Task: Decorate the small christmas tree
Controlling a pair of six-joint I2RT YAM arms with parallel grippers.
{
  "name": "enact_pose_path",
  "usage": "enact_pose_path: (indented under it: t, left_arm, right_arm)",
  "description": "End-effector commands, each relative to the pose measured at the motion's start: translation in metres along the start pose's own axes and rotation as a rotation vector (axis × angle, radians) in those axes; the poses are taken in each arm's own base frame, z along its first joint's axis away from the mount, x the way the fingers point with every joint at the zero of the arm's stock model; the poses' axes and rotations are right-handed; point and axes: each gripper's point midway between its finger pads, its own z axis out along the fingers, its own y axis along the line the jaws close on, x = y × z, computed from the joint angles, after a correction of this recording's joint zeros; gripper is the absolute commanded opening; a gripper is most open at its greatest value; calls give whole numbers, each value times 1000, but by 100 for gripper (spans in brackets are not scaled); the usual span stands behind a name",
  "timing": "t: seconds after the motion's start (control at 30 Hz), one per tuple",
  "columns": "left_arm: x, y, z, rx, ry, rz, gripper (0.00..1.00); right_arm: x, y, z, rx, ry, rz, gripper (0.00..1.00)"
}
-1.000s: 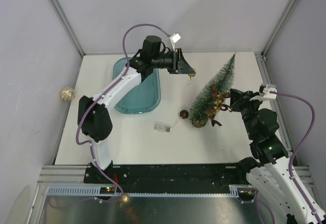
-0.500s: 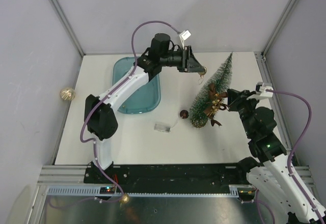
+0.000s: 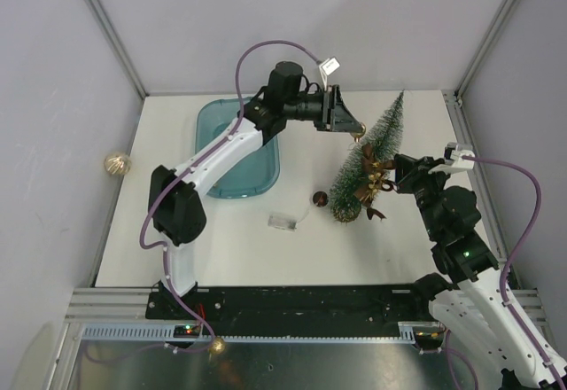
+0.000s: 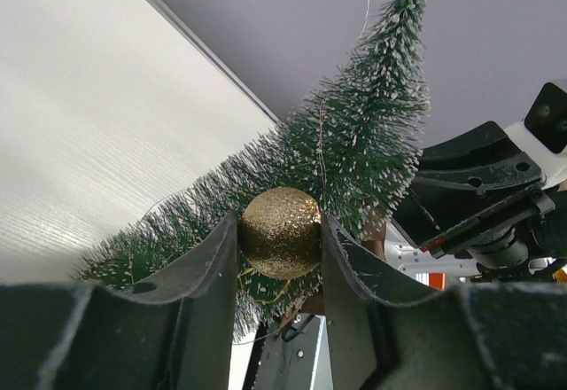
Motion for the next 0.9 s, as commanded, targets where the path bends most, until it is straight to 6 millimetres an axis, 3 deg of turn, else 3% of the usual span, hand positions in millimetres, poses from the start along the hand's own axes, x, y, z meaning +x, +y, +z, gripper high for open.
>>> enact_pose_path:
  t: [0.0,0.87]
  left_arm:
    - [-3,-32,-10,59,-9,29,17]
    - [16,-41,-23,74,18,40,17]
  right_arm:
    - [-13,4,0,-9,-47,12,19]
    - [-18,1,-2,7,-68,1,19]
